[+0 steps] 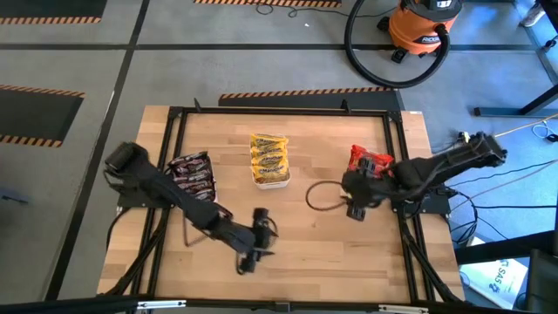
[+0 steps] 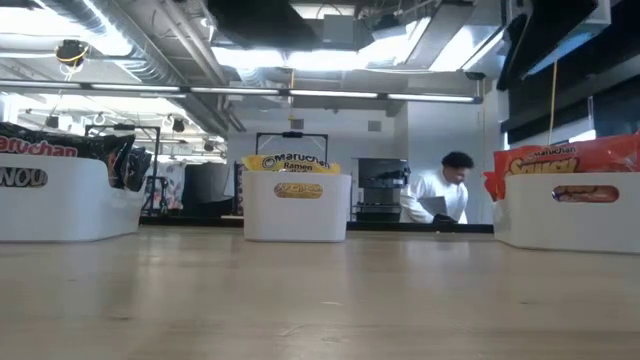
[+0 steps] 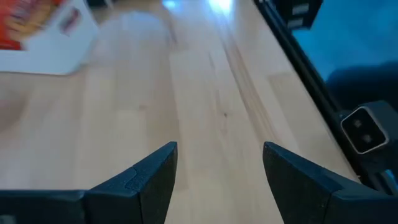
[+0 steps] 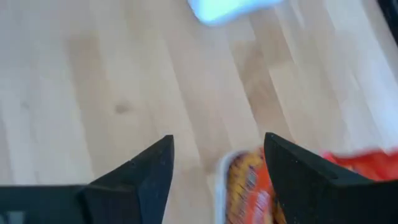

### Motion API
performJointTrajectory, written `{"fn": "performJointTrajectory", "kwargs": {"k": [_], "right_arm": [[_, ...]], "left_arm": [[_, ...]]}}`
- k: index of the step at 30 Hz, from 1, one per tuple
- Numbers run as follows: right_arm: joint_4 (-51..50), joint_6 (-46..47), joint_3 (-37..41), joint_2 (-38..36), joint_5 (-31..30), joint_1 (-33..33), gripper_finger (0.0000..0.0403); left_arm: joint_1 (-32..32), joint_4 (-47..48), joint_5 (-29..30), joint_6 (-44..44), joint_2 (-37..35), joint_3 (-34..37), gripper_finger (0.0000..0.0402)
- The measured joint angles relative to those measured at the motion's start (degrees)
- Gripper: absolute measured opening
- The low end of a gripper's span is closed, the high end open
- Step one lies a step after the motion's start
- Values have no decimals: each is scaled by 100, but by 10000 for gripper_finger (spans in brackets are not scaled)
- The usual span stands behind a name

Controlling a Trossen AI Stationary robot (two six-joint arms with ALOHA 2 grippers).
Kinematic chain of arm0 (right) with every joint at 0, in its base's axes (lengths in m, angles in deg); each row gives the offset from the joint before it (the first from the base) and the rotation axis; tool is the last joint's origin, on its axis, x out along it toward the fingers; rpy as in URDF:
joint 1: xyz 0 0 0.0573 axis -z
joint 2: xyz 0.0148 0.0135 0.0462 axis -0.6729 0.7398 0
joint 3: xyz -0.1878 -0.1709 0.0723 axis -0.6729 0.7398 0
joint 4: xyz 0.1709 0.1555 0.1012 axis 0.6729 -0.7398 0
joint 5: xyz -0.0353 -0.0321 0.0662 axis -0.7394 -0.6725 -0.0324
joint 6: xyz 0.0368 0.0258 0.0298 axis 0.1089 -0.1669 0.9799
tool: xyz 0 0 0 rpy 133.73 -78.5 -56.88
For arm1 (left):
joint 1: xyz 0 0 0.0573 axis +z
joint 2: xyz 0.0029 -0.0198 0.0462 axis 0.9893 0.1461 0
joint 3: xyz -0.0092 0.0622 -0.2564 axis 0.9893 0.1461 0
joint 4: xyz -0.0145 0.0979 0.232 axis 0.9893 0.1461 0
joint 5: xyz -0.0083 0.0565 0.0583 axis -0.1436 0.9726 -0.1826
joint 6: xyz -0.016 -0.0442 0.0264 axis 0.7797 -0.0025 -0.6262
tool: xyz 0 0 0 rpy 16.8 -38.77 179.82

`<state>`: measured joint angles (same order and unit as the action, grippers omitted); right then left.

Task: Sort Maruchan noodles
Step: Return to Home Position

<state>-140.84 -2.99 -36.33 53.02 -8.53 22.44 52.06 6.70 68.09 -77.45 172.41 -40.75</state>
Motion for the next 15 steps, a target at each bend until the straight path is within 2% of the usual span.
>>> {"fn": "performJointTrajectory", "kwargs": {"k": [7, 10, 15], "right_arm": [[1452, -97, 882, -708, -127, -545, 183], [2365, -368, 1439, -1056, 194, -485, 155], [3590, -782, 2331, -1763, 481, -112, 107]], "left_arm": [[183, -1306, 114, -209, -1792, 1662, 225], [455, -1653, 116, -373, -2578, 2306, 227], [1066, -1660, 163, -451, -3702, 3038, 225]]}}
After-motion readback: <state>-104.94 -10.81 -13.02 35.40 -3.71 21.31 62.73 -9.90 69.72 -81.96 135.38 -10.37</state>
